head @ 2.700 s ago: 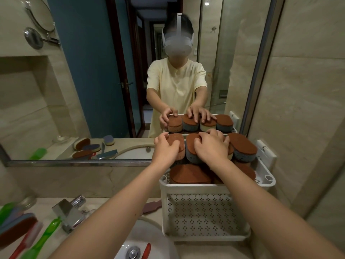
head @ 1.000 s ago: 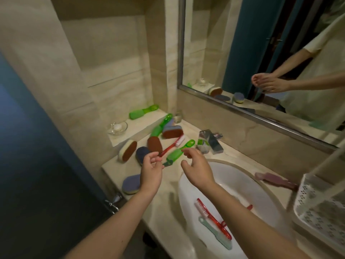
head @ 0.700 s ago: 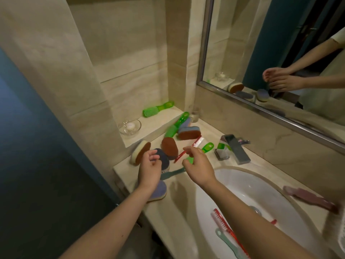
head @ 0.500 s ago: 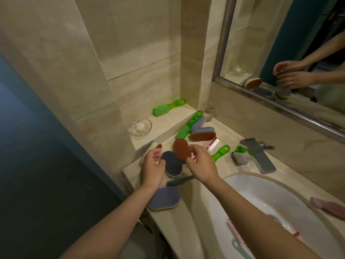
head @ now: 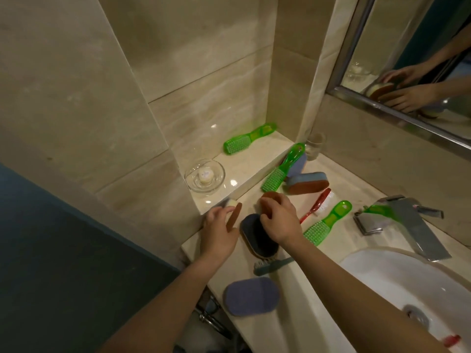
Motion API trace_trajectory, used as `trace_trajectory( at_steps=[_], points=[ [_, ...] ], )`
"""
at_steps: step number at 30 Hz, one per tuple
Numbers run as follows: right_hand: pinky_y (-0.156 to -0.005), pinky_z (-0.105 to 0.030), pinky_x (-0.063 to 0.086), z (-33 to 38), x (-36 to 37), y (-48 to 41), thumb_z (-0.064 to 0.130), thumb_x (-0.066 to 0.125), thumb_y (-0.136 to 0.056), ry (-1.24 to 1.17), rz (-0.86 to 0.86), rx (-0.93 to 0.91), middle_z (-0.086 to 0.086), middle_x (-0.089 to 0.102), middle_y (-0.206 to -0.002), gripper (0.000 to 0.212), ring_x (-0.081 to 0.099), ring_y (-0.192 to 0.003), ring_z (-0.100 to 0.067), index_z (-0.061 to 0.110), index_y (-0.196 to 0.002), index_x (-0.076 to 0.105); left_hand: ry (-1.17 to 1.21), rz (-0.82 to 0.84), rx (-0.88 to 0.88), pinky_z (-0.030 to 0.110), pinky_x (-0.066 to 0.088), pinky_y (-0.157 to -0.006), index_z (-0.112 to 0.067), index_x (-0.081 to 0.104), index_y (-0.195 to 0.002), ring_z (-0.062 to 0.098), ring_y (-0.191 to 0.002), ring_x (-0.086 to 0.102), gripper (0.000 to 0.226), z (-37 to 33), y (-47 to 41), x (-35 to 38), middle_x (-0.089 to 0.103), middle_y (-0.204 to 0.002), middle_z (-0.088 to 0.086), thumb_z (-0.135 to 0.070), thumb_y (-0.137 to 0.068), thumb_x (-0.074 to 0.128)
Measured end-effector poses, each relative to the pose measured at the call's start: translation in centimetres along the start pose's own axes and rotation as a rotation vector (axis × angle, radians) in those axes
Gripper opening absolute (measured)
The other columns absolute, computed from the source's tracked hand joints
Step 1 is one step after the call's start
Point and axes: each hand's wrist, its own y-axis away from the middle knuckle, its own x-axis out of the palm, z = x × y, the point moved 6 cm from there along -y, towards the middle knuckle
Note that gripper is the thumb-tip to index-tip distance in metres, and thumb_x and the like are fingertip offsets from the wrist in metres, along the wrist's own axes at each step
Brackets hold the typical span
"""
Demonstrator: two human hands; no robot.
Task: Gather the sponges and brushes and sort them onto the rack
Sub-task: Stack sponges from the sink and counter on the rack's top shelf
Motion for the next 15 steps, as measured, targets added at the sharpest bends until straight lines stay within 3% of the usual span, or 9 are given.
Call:
trace_trajectory(
  at_steps=[4, 8, 12, 15],
  points=[
    [-0.112, -0.046, 0.033, -0.5, 1.0, -0.8, 0.032, 0.05, -0.096, 0.043, -0.013, 0.082, -0.008, 0.027, -0.154, 0.055, 0.031, -0.137, -0.03, 0.025, -0.148, 0.033, 0.016, 0.054, 0.021, 0.018, 0.037, -0.093, -0.038, 0.044, -0.132, 0.008, -0.116, 0.041, 0.058, 0.7, -0.3, 0.4, 0.033, -0.131, -0.01, -0.007, -0.086, 0.059],
    [-0.103, -0.047, 0.043, -1.6, 1.6, -1.4, 0.034, 0.052, -0.095, 0.05, 0.009, 0.17, -0.009, 0.022, -0.155, 0.06, 0.038, -0.132, -0.032, 0.029, -0.149, 0.028, -0.011, 0.051, 0.046, 0.024, 0.042, -0.098, -0.038, 0.044, -0.133, 0.008, -0.118, 0.042, 0.059, 0.5, -0.5, 0.2, 0.036, -0.133, -0.009, -0.003, -0.087, 0.056],
    [-0.091, -0.042, 0.051, -2.0, 1.6, -1.9, 0.036, 0.055, -0.093, 0.035, 0.002, 0.197, -0.009, 0.032, -0.149, 0.063, 0.046, -0.123, -0.03, 0.029, -0.149, 0.027, 0.003, 0.038, 0.047, 0.023, 0.043, -0.097, -0.036, 0.046, -0.132, 0.009, -0.12, 0.044, 0.057, 0.1, -0.4, 0.0, 0.037, -0.134, -0.009, -0.001, -0.088, 0.055],
    [-0.086, -0.038, 0.053, -1.6, 0.7, -1.6, 0.032, 0.059, -0.089, 0.011, -0.103, 0.153, -0.006, 0.038, -0.145, 0.064, 0.051, -0.118, -0.026, 0.026, -0.147, 0.032, 0.061, 0.01, 0.05, 0.018, 0.037, -0.098, -0.031, 0.047, -0.132, 0.009, -0.123, 0.043, 0.055, -0.3, -0.1, -0.3, 0.037, -0.137, -0.007, 0.003, -0.089, 0.051]
  ],
)
